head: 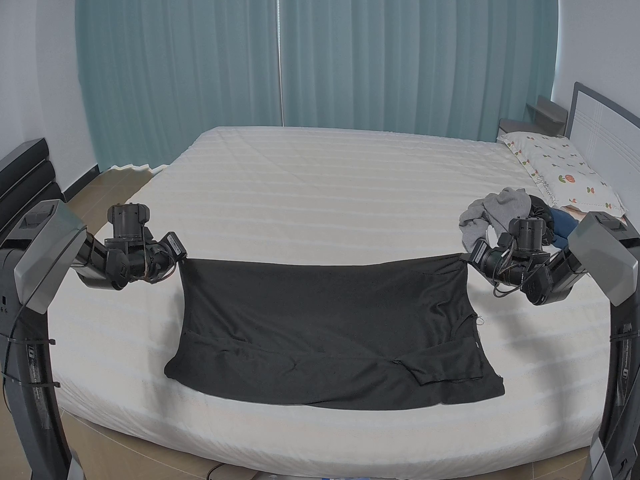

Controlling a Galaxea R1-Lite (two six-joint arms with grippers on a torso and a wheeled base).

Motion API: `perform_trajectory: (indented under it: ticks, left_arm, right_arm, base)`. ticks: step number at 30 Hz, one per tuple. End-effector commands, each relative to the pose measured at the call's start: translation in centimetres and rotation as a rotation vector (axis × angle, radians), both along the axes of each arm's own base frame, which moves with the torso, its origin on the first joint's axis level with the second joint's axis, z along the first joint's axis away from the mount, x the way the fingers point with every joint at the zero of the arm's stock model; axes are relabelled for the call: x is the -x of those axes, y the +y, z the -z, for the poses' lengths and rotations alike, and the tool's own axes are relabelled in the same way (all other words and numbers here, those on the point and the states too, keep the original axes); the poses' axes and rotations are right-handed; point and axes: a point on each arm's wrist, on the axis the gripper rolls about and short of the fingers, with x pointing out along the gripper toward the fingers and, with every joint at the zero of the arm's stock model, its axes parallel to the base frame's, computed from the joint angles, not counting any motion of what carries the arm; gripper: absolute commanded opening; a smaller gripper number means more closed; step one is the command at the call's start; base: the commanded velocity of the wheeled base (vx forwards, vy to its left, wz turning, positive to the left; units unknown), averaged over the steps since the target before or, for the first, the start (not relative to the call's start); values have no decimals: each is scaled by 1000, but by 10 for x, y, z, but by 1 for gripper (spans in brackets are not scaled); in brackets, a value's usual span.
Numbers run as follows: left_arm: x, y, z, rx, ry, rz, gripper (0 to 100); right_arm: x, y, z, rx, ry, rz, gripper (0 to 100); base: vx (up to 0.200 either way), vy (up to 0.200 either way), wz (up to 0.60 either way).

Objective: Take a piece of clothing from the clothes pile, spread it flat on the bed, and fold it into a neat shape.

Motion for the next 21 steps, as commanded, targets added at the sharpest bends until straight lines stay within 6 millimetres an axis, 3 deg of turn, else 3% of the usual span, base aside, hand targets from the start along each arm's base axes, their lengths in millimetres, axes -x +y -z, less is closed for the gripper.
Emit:
perform_trajectory:
  ticks: [1,7,21]
  left_arm:
    - [16,-1,-2,-24,43,19,0]
    - [32,-2,9,-56,99,44,0]
    - [75,-7,36,-137,241,131,0]
  right_arm:
    - [14,-1,-8,-1,23,-14,0]
    - [32,-6,-6,-2,69,-47,0]
    - [76,-13,39,168,215,-140,0]
  base:
    - [0,0,0]
    - [0,0,0]
    - [0,0,0]
